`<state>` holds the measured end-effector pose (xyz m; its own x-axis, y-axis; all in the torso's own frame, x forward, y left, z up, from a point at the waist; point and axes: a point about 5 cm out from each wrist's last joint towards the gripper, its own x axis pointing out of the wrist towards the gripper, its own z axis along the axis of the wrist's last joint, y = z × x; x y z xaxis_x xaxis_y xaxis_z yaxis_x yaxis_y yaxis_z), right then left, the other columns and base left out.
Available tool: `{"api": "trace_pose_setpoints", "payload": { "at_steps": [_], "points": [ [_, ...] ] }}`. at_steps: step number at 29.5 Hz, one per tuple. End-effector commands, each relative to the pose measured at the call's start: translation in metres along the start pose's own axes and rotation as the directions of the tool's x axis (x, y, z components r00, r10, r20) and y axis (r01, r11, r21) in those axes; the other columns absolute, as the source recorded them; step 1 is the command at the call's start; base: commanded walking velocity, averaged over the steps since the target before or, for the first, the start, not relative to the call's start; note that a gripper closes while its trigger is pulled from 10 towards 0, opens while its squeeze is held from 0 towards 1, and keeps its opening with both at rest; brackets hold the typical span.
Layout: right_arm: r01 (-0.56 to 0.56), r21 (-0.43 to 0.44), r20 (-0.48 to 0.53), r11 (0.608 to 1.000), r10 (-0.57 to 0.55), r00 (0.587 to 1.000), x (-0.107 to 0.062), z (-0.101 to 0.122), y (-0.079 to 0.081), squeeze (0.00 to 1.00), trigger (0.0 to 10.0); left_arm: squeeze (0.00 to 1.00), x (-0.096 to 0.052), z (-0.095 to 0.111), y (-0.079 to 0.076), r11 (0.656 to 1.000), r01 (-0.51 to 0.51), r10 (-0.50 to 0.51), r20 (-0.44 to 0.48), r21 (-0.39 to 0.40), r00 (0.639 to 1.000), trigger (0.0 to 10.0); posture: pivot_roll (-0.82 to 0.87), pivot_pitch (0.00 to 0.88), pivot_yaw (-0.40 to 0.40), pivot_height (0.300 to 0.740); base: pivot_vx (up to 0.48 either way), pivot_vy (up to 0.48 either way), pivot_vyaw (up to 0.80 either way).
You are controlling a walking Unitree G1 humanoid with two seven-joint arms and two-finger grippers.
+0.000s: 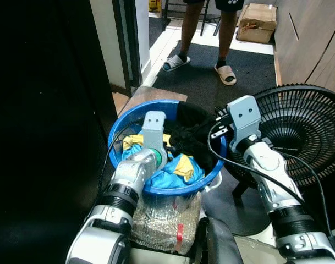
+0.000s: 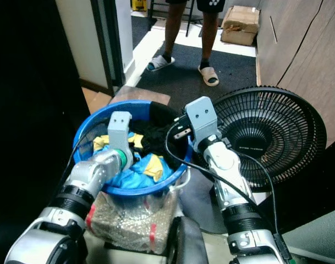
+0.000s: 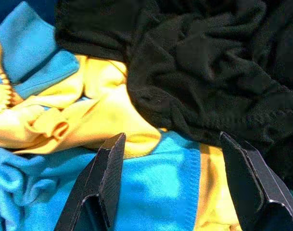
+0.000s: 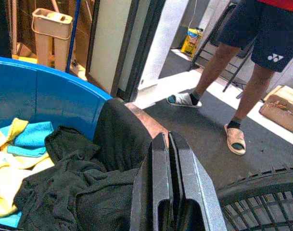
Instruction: Clothes washing
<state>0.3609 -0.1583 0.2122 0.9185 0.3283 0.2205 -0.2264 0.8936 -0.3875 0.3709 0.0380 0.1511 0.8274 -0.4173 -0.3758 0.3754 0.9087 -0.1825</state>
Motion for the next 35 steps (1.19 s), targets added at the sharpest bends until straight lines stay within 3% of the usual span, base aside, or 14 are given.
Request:
{"api": "trace_pose_setpoints", "payload": {
  "at_steps": [1, 4, 6, 7, 8, 9, 11, 15, 17, 21, 25, 31, 35],
  "points": [
    [0.003, 0.012, -0.019, 1.0, -0.003, 1.0, -0.004, -0.008, 0.002, 0.0, 10.0, 0.0, 0.0, -0.004, -0.003, 0.997, -0.01, 0.007, 0.042, 0.077, 0.999, 10.0, 0.02, 0.164, 0.048, 0.515, 0.0, 0.0, 0.0],
    [0.003, 0.013, -0.021, 1.0, -0.003, 1.0, -0.005, -0.008, 0.002, 0.0, 10.0, 0.0, -0.001, 0.003, -0.006, 0.995, 0.017, -0.026, 0.091, 0.099, 0.996, 10.0, 0.03, 0.165, 0.045, 0.515, 0.0, 0.0, 0.0],
    [0.003, 0.013, -0.022, 1.0, -0.003, 1.0, -0.005, -0.009, 0.002, 0.0, 10.0, 0.0, -0.001, 0.012, -0.011, 0.988, 0.042, -0.063, 0.141, 0.146, 0.988, 10.0, 0.03, 0.164, 0.041, 0.515, 0.0, 0.0, 0.0],
    [0.002, 0.012, -0.024, 1.0, -0.002, 1.0, -0.004, -0.009, 0.001, 0.0, 10.0, 0.0, 0.0, 0.021, -0.018, 0.974, 0.049, -0.09, 0.179, 0.221, 0.98, 10.0, 0.03, 0.163, 0.039, 0.515, 0.0, 0.0, 0.0],
    [0.002, 0.012, -0.024, 1.0, -0.002, 1.0, -0.004, -0.009, 0.001, 0.0, 10.0, 0.0, 0.0, 0.021, -0.018, 0.974, 0.049, -0.09, 0.179, 0.221, 0.98, 10.0, 0.03, 0.163, 0.039, 0.515, 0.0, 0.0, 0.0],
    [0.002, 0.011, -0.025, 1.0, -0.002, 1.0, -0.004, -0.009, 0.001, 0.0, 10.0, 0.0, 0.001, 0.027, -0.022, 0.96, 0.048, -0.107, 0.203, 0.275, 0.973, 10.0, 0.03, 0.163, 0.039, 0.515, 0.0, 0.0, 0.0],
    [0.002, 0.009, -0.025, 1.0, -0.001, 1.0, -0.004, -0.009, 0.001, 0.0, 10.0, 0.0, 0.004, 0.032, -0.031, 0.901, 0.029, -0.138, 0.222, 0.433, 0.965, 10.0, 0.01, 0.163, 0.039, 0.515, 0.0, 0.0, 0.0],
    [0.006, 0.006, -0.027, 1.0, -0.006, 1.0, -0.005, -0.01, -0.001, 0.0, 10.0, 0.0, 0.006, 0.032, -0.037, 0.868, 0.055, -0.187, 0.223, 0.494, 0.957, 10.0, 0.0, 0.164, 0.044, 0.515, 0.0, 0.0, 0.0],
    [0.016, 0.003, -0.034, 1.0, -0.015, 0.999, -0.009, -0.012, -0.003, 0.0, 10.0, 0.0, 0.006, 0.031, -0.039, 0.821, 0.036, -0.217, 0.254, 0.569, 0.942, 10.0, -0.01, 0.167, 0.05, 0.515, 0.0, 0.0, 0.0],
    [0.026, -0.001, -0.046, 1.0, -0.026, 0.999, -0.014, -0.015, -0.005, 0.0, 10.0, 0.0, 0.006, 0.031, -0.041, 0.803, 0.036, -0.246, 0.274, 0.595, 0.93, 10.0, -0.03, 0.172, 0.059, 0.515, 0.0, 0.0, 0.0],
    [0.034, -0.004, -0.054, 0.999, -0.034, 0.998, -0.018, -0.016, -0.007, 0.0, 10.0, 0.0, 0.005, 0.033, -0.043, 0.814, 0.049, -0.26, 0.288, 0.579, 0.922, 10.0, -0.03, 0.175, 0.062, 0.515, 0.0, 0.0, 0.0],
    [0.011, 0.005, -0.072, 1.0, -0.01, 0.997, -0.021, -0.02, -0.005, 0.0, 10.0, 0.0, 0.005, 0.026, -0.032, 0.847, 0.075, -0.248, 0.267, 0.526, 0.931, 10.0, -0.02, 0.181, 0.06, 0.515, 0.0, 0.0, 0.0],
    [-0.081, 0.088, -0.071, 0.993, 0.087, 0.994, -0.016, -0.018, 0.006, 0.0, 10.0, 0.0, 0.003, 0.033, -0.03, 0.894, 0.11, -0.255, 0.291, 0.435, 0.922, 10.0, -0.01, 0.186, 0.051, 0.515, 0.0, 0.0, 0.0]
  ]
}}
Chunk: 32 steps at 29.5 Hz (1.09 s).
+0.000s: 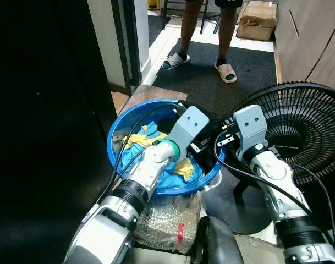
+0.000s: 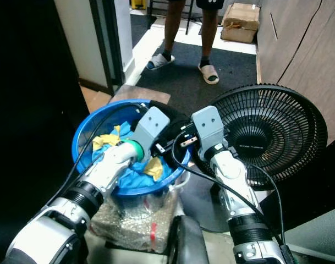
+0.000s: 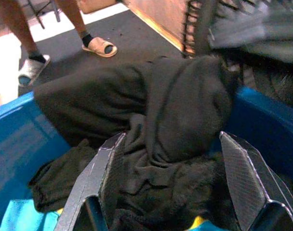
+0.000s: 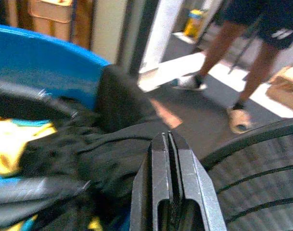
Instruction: Clothes washing
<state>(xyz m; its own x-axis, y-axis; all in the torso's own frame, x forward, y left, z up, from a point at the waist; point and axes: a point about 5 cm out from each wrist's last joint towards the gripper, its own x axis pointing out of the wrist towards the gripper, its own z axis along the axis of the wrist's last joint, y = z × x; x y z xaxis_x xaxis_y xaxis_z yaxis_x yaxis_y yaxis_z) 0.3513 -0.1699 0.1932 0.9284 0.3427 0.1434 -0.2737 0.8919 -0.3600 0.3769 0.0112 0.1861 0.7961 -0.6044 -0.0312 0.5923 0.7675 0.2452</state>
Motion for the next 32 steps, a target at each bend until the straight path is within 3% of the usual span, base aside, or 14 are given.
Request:
{"api": "trace_pose_setpoints", "payload": {
  "at_steps": [1, 7, 12, 13, 15, 18, 19, 20, 21, 26, 32],
  "points": [
    [-0.086, 0.061, 0.029, 0.994, 0.084, 0.996, 0.003, 0.008, 0.009, 0.0, 10.0, 0.0, 0.002, 0.005, -0.002, 0.996, 0.021, -0.019, 0.026, -0.086, 0.999, 10.0, 0.0, 0.186, 0.046, 0.515, 0.0, 0.0, 0.0],
    [-0.265, 0.049, 0.144, 0.963, 0.256, 0.956, -0.006, 0.04, 0.019, 0.0, 10.0, 0.0, 0.004, 0.025, -0.01, 0.988, 0.068, -0.053, 0.107, -0.139, 0.993, 10.0, 0.0, 0.185, 0.04, 0.515, 0.0, 0.0, 0.0],
    [-0.32, 0.038, 0.115, 0.947, 0.314, 0.942, -0.018, 0.034, 0.027, 0.0, 10.0, 0.0, 0.005, 0.028, -0.014, 0.985, 0.091, -0.074, 0.121, -0.145, 0.99, 10.0, 0.0, 0.185, 0.04, 0.515, 0.0, 0.0, 0.0],
    [-0.326, 0.016, 0.057, 0.945, 0.325, 0.944, -0.024, 0.022, 0.029, 0.0, 10.0, 0.0, 0.004, 0.029, -0.015, 0.984, 0.1, -0.082, 0.125, -0.147, 0.989, 10.0, 0.0, 0.185, 0.04, 0.515, 0.0, 0.0, 0.0],
    [-0.3, -0.073, -0.082, 0.951, 0.294, 0.952, -0.033, -0.006, 0.026, 0.0, 10.0, 0.0, 0.004, 0.028, -0.018, 0.983, 0.116, -0.098, 0.125, -0.145, 0.987, 10.0, -0.02, 0.184, 0.04, 0.515, 0.0, 0.0, 0.0],
    [-0.269, -0.098, -0.135, 0.958, 0.255, 0.957, -0.037, -0.017, 0.02, 0.0, 10.0, 0.0, 0.004, 0.029, -0.02, 0.981, 0.127, -0.109, 0.126, -0.15, 0.986, 10.0, -0.02, 0.184, 0.044, 0.515, 0.0, 0.0, 0.0],
    [-0.269, -0.098, -0.135, 0.958, 0.255, 0.957, -0.037, -0.017, 0.02, 0.0, 10.0, 0.0, 0.004, 0.029, -0.02, 0.981, 0.127, -0.109, 0.126, -0.15, 0.986, 10.0, -0.02, 0.184, 0.044, 0.515, 0.0, 0.0, 0.0],
    [-0.165, -0.086, -0.129, 0.983, 0.153, 0.98, -0.039, -0.017, 0.006, 0.0, 10.0, 0.0, 0.002, 0.033, -0.023, 0.971, 0.172, -0.147, 0.151, -0.168, 0.977, 10.0, -0.02, 0.185, 0.049, 0.515, 0.0, 0.0, 0.0],
    [-0.13, -0.081, -0.125, 0.988, 0.12, 0.985, -0.039, -0.016, 0.002, 0.0, 10.0, 0.0, 0.0, 0.036, -0.025, 0.966, 0.19, -0.162, 0.164, -0.173, 0.973, 10.0, -0.02, 0.185, 0.049, 0.515, 0.0, 0.0, 0.0],
    [-0.073, -0.029, -0.084, 0.997, 0.07, 0.994, -0.042, -0.006, -0.004, 0.0, 10.0, 0.0, -0.012, 0.038, -0.026, 0.96, 0.219, -0.185, 0.192, -0.174, 0.964, 10.0, -0.02, 0.186, 0.054, 0.515, 0.0, 0.0, 0.0],
    [-0.162, 0.053, -0.033, 0.985, 0.164, 0.986, -0.064, 0.003, 0.016, 0.0, 10.0, 0.0, -0.02, 0.041, -0.024, 0.963, 0.198, -0.161, 0.202, -0.181, 0.966, 10.0, 0.0, 0.185, 0.04, 0.515, 0.0, 0.0, 0.0]
  ]
}}
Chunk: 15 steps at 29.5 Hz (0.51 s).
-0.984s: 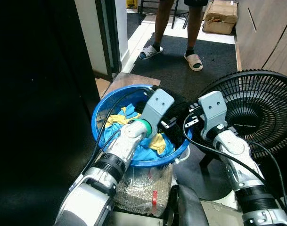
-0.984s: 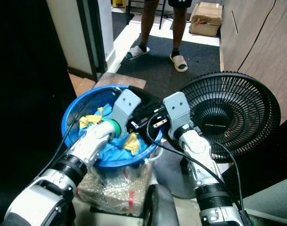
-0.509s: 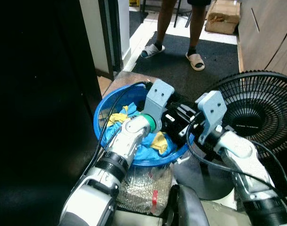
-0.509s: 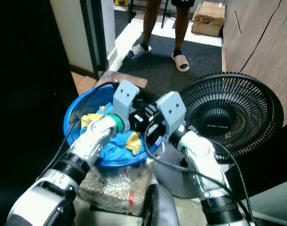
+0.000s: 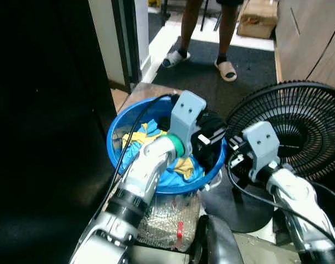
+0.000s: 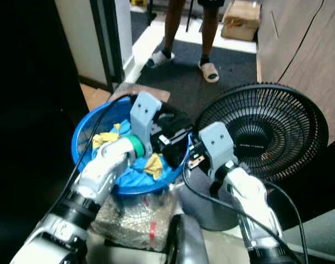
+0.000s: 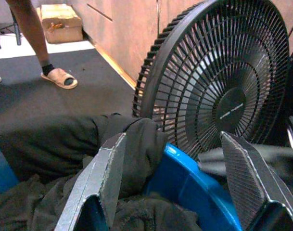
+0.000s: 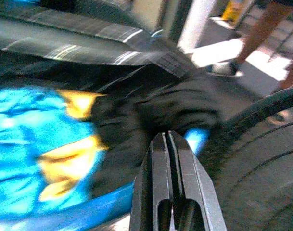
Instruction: Clothes washing
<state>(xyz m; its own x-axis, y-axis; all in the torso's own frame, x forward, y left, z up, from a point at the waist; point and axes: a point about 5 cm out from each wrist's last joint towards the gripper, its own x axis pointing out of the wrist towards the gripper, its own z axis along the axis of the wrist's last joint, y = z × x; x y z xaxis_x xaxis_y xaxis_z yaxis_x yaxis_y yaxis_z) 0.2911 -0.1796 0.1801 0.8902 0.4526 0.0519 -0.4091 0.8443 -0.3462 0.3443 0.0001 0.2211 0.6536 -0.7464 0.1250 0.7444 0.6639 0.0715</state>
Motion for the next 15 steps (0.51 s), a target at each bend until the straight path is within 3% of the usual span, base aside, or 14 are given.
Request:
{"api": "trace_pose_setpoints", "payload": {
  "at_steps": [1, 9, 13, 15],
  "points": [
    [-0.027, 0.026, 0.013, 0.999, 0.026, 1.0, -0.004, 0.003, 0.005, 0.0, 10.0, 0.0, 0.001, 0.0, -0.005, 1.0, 0.004, -0.004, 0.003, -0.018, 1.0, 10.0, 0.0, 0.185, 0.04, 0.515, 0.0, 0.0, 0.0],
    [-0.011, 0.07, 0.038, 0.998, 0.008, 0.999, -0.02, 0.01, -0.002, 0.0, 10.0, 0.0, 0.003, 0.004, -0.005, 1.0, -0.003, 0.003, 0.01, -0.021, 1.0, 10.0, -0.01, 0.18, 0.036, 0.515, 0.0, 0.0, 0.0],
    [0.025, 0.082, -0.021, 0.996, -0.023, 1.0, -0.037, -0.002, -0.006, 0.0, 10.0, 0.0, 0.002, 0.004, -0.006, 1.0, 0.002, -0.002, 0.002, -0.021, 1.0, 10.0, -0.02, 0.179, 0.052, 0.515, 0.0, 0.0, 0.0],
    [0.03, 0.03, -0.101, 0.999, -0.027, 0.995, -0.048, -0.018, -0.003, 0.0, 10.0, 0.0, 0.001, 0.004, -0.006, 1.0, 0.006, -0.006, -0.005, -0.022, 1.0, 10.0, -0.02, 0.179, 0.058, 0.515, 0.0, 0.0, 0.0]
  ]
}}
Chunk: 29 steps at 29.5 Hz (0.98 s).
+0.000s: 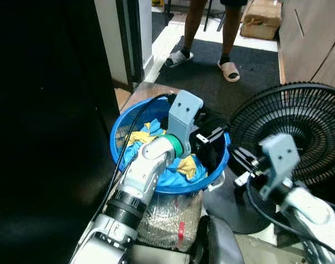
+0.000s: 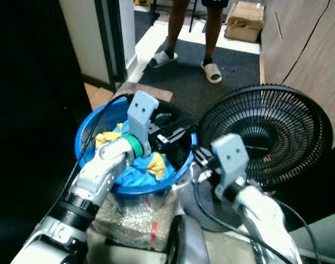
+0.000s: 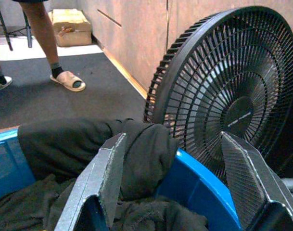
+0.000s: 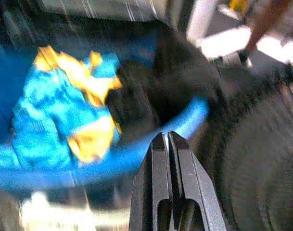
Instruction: Clothes washing
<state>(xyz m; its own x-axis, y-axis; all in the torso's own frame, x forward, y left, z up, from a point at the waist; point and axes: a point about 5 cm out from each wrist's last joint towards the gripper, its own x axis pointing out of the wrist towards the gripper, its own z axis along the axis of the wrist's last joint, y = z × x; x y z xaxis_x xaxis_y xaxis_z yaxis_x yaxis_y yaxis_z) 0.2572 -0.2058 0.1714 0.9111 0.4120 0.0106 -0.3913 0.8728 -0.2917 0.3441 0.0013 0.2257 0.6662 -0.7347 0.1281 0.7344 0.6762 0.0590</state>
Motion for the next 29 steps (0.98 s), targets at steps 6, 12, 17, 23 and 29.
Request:
{"api": "trace_pose_setpoints", "payload": {
  "at_steps": [6, 12, 17, 23, 29],
  "points": [
    [-0.056, -0.081, -0.095, 0.995, 0.049, 0.994, -0.003, -0.017, 0.01, 0.0, 10.0, 0.0, -0.001, -0.001, -0.007, 1.0, 0.019, -0.02, -0.02, -0.015, 1.0, 10.0, -0.01, 0.181, 0.06, 0.515, 0.0, 0.0, 0.0],
    [-0.07, -0.056, -0.054, 0.996, 0.067, 0.996, 0.009, -0.007, 0.011, 0.0, 10.0, 0.0, 0.0, -0.014, 0.009, 0.994, -0.078, 0.073, -0.072, -0.079, 0.995, 10.0, -0.01, 0.179, 0.048, 0.515, 0.0, 0.0, 0.0],
    [-0.079, -0.023, 0.005, 0.997, 0.079, 0.997, 0.025, 0.007, 0.011, 0.0, 10.0, 0.0, -0.005, -0.042, 0.044, 0.939, -0.326, 0.282, -0.295, -0.108, 0.913, 10.0, 0.0, 0.178, 0.039, 0.515, 0.0, 0.0, 0.0],
    [-0.086, -0.023, 0.016, 0.996, 0.086, 0.996, 0.028, 0.009, 0.013, 0.0, 10.0, 0.0, -0.018, -0.048, 0.068, 0.882, -0.44, 0.352, -0.381, -0.171, 0.855, 10.0, 0.0, 0.176, 0.036, 0.515, 0.0, 0.0, 0.0],
    [-0.088, -0.024, 0.007, 0.996, 0.088, 0.996, 0.026, 0.005, 0.015, 0.0, 10.0, 0.0, -0.057, -0.069, 0.087, 0.858, -0.472, 0.34, -0.468, -0.201, 0.816, 10.0, 0.01, 0.179, 0.038, 0.515, 0.0, 0.0, 0.0]
  ]
}}
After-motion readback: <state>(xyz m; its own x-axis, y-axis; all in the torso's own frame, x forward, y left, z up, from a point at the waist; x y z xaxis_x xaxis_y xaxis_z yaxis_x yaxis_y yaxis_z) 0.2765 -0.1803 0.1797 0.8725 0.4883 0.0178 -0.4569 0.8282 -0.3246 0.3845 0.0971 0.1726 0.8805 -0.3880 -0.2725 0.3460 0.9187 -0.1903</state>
